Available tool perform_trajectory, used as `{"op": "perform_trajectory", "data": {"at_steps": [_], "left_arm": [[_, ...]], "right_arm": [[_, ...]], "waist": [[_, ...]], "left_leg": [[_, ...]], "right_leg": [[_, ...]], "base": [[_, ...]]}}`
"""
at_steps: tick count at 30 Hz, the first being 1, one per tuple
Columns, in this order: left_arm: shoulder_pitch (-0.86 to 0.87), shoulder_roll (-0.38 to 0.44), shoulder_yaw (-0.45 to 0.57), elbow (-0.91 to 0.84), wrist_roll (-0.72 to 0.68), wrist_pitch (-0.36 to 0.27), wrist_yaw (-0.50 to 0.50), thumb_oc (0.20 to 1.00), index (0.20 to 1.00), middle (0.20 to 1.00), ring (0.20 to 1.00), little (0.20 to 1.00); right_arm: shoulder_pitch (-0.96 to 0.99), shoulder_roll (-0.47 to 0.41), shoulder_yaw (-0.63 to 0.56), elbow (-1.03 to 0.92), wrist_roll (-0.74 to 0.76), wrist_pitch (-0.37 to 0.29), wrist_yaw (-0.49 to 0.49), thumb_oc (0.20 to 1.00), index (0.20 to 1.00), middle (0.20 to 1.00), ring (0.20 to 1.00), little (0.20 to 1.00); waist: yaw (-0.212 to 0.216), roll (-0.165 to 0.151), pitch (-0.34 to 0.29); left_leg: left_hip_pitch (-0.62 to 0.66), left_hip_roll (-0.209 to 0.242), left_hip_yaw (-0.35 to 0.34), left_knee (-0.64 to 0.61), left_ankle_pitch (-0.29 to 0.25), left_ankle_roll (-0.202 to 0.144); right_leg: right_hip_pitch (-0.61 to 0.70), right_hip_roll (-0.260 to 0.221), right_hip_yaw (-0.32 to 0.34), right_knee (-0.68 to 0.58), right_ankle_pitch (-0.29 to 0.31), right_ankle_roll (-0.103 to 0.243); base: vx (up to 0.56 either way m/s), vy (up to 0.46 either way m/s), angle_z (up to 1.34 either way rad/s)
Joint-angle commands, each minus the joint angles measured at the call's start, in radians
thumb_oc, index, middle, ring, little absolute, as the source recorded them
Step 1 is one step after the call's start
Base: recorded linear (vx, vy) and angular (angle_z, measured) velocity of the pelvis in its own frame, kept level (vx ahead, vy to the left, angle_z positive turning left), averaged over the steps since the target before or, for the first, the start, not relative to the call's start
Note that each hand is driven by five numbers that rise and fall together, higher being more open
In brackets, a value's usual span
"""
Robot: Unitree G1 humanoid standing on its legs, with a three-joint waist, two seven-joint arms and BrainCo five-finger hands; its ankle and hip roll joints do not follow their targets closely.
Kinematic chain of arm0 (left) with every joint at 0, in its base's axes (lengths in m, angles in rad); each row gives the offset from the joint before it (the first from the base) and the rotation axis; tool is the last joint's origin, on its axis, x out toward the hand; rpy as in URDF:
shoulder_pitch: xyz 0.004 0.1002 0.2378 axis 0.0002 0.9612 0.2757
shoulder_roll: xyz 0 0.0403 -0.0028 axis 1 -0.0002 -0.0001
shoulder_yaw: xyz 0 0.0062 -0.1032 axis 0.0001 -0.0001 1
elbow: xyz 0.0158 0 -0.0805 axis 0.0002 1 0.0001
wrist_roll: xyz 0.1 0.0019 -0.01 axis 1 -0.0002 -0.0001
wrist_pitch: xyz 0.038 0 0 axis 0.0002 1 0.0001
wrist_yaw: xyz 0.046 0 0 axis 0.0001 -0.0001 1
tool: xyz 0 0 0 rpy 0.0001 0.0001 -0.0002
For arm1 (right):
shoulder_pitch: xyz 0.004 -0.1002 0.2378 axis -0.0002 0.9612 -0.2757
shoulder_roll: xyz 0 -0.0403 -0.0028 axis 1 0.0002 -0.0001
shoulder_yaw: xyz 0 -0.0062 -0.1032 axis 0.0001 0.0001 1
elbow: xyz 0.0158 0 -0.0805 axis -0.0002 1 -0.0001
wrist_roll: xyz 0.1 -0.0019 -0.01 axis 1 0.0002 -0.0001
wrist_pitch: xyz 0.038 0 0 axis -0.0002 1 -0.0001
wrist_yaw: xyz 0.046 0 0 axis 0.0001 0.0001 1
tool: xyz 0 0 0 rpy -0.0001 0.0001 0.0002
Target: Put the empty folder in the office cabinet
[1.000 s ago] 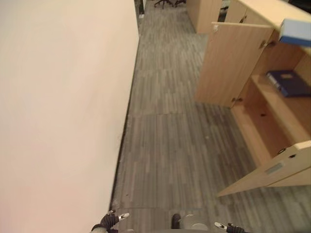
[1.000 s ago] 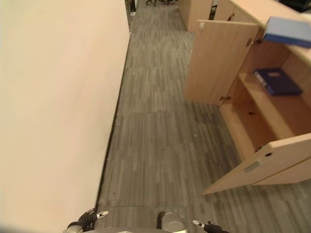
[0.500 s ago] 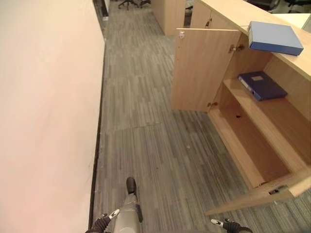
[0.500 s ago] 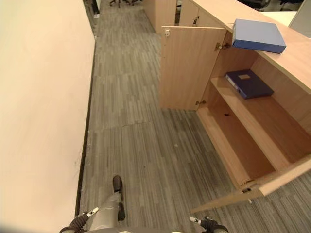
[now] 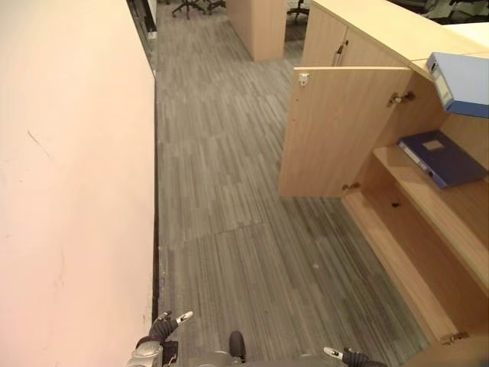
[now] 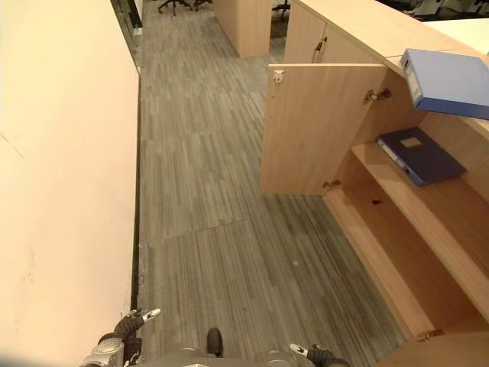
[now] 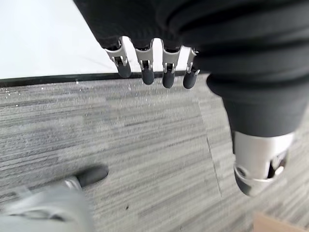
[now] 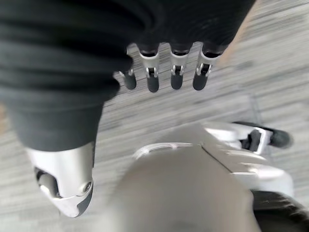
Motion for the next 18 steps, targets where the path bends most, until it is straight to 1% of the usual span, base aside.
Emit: {"op": "perform_trajectory", "data": {"at_steps": [1,2,3,4,5,6,7,8,9,10,12,14,15,16,18], "left_arm": [[0.043,0.063,0.056,-0.036,0.028,0.001,0.008,1.000,1.000,1.000,1.000,1.000],[0.043,0.064,0.056,-0.035,0.032,0.002,0.008,1.000,1.000,1.000,1.000,1.000],[0.043,0.063,0.055,-0.031,0.031,0.002,0.008,1.000,1.000,1.000,1.000,1.000],[0.043,0.063,0.056,-0.031,0.031,0.002,0.008,1.000,1.000,1.000,1.000,1.000],[0.042,0.062,0.054,-0.021,0.033,0.003,0.009,1.000,1.000,1.000,1.000,1.000],[0.041,0.062,0.055,-0.021,0.033,0.002,0.009,1.000,1.000,1.000,1.000,1.000],[0.041,0.060,0.054,-0.017,0.034,0.003,0.008,1.000,1.000,1.000,1.000,1.000],[0.039,0.055,0.052,-0.006,0.042,-0.001,0.009,1.000,1.000,1.000,1.000,1.000],[0.039,0.055,0.052,-0.006,0.042,-0.001,0.009,1.000,1.000,1.000,1.000,1.000],[0.041,0.053,0.052,-0.001,0.050,-0.002,0.008,1.000,1.000,1.000,1.000,1.000],[0.046,0.046,0.058,0.010,0.067,-0.003,0.004,1.000,1.000,1.000,1.000,1.000],[0.052,0.039,0.065,0.020,0.078,-0.004,0.002,1.000,1.000,1.000,1.000,1.000],[0.056,0.036,0.073,0.023,0.081,-0.004,-0.001,1.000,1.000,1.000,1.000,1.000],[0.065,0.032,0.084,0.030,0.094,0.001,0.000,1.000,1.000,1.000,1.000,1.000],[0.066,0.028,0.083,0.032,0.101,0.001,-0.004,1.000,1.000,1.000,1.000,1.000]], "right_arm": [[-0.003,-0.027,0.025,-0.035,-0.038,-0.003,0.001,1.000,1.000,1.000,1.000,1.000],[-0.002,-0.027,0.025,-0.033,-0.041,-0.004,0.002,1.000,1.000,1.000,1.000,1.000],[-0.002,-0.027,0.025,-0.029,-0.043,0.000,0.002,1.000,1.000,1.000,1.000,1.000],[-0.002,-0.027,0.025,-0.029,-0.043,0.000,0.002,1.000,1.000,1.000,1.000,1.000],[-0.001,-0.027,0.022,-0.023,-0.043,0.003,0.004,1.000,1.000,1.000,1.000,1.000],[-0.001,-0.027,0.022,-0.023,-0.043,0.003,0.004,1.000,1.000,1.000,1.000,1.000],[-0.004,-0.027,0.022,-0.020,-0.042,0.004,0.004,1.000,1.000,1.000,1.000,1.000],[-0.011,-0.027,0.023,-0.015,-0.039,0.004,0.002,1.000,1.000,1.000,1.000,1.000],[-0.011,-0.027,0.023,-0.015,-0.039,0.004,0.002,1.000,1.000,1.000,1.000,1.000],[-0.011,-0.028,0.018,-0.013,-0.036,0.004,0.001,1.000,1.000,1.000,1.000,1.000],[-0.005,-0.032,0.005,-0.009,-0.033,0.007,0.002,1.000,1.000,1.000,1.000,1.000],[0.005,-0.033,-0.006,-0.001,-0.037,0.010,0.007,1.000,1.000,1.000,1.000,1.000],[0.007,-0.033,-0.010,0.005,-0.040,0.013,0.008,1.000,1.000,1.000,1.000,1.000],[0.016,-0.038,-0.018,0.013,-0.050,0.017,0.008,1.000,1.000,1.000,1.000,1.000],[0.019,-0.041,-0.021,0.011,-0.052,0.016,0.012,1.000,1.000,1.000,1.000,1.000]], "waist": [[-0.017,0.019,0.013],[-0.022,0.022,0.020],[-0.028,0.026,0.027],[-0.028,0.026,0.028],[-0.034,0.025,0.042],[-0.036,0.027,0.043],[-0.040,0.025,0.047],[-0.048,0.017,0.053],[-0.048,0.020,0.054],[-0.052,0.011,0.054],[-0.056,0.001,0.053],[-0.060,-0.009,0.050],[-0.062,-0.013,0.043],[-0.058,-0.010,0.033],[-0.053,0.002,0.023]], "left_leg": [[0.002,0.084,-0.094,-0.042,0.010,-0.079],[0.016,0.084,-0.096,-0.053,0.010,-0.081],[0.030,0.085,-0.101,-0.062,0.008,-0.086],[0.031,0.086,-0.101,-0.062,0.008,-0.086],[0.049,0.090,-0.109,-0.071,0.001,-0.097],[0.052,0.093,-0.111,-0.072,0.001,-0.099],[0.056,0.098,-0.117,-0.068,-0.004,-0.109],[0.045,0.104,-0.125,-0.048,-0.006,-0.123],[0.046,0.108,-0.126,-0.048,-0.007,-0.124],[0.055,0.103,-0.132,-0.046,-0.019,-0.131],[0.074,0.095,-0.134,-0.045,-0.042,-0.143],[0.092,0.082,-0.138,-0.043,-0.063,-0.149],[0.099,0.077,-0.138,-0.044,-0.072,-0.151],[0.131,0.070,-0.128,-0.052,-0.094,-0.156],[0.155,0.082,-0.112,-0.060,-0.119,-0.166]], "right_leg": [[-0.065,-0.004,0.009,0.053,0.068,-0.014],[-0.093,-0.003,0.003,0.053,0.043,-0.020],[-0.121,0.003,-0.007,0.019,0.015,-0.026],[-0.119,0.004,-0.008,0.018,0.014,-0.027],[-0.173,0.015,-0.048,-0.090,-0.038,-0.033],[-0.168,0.018,-0.053,-0.094,-0.040,-0.036],[-0.164,0.031,-0.077,-0.197,-0.062,-0.041],[-0.184,0.097,-0.078,-0.475,-0.060,-0.067],[-0.180,0.101,-0.080,-0.481,-0.057,-0.068],[-0.178,0.124,-0.063,-0.607,-0.052,-0.064],[-0.162,0.126,-0.069,-0.826,-0.017,-0.048],[-0.140,0.120,-0.063,-0.935,0.028,-0.030],[-0.142,0.113,-0.057,-0.959,0.052,-0.021],[-0.119,0.097,-0.094,-1.022,0.093,-0.007],[-0.100,0.096,-0.137,-1.038,0.086,0.004]], "base": [[0.19,0.109,0.33],[0.18,0.067,0.18],[0.12,0.030,0.14],[0.15,-0.007,0.13],[0.10,-0.022,0.15],[0.15,-0.065,0.03],[0.10,-0.170,-0.07],[0.10,-0.164,0.04],[0.12,-0.174,-0.04],[0.14,-0.099,-0.01],[0.20,-0.131,0.09],[0.21,-0.112,0.05],[0.39,-0.178,-0.26],[0.42,-0.172,-0.17],[0.32,-0.176,0.02]]}}
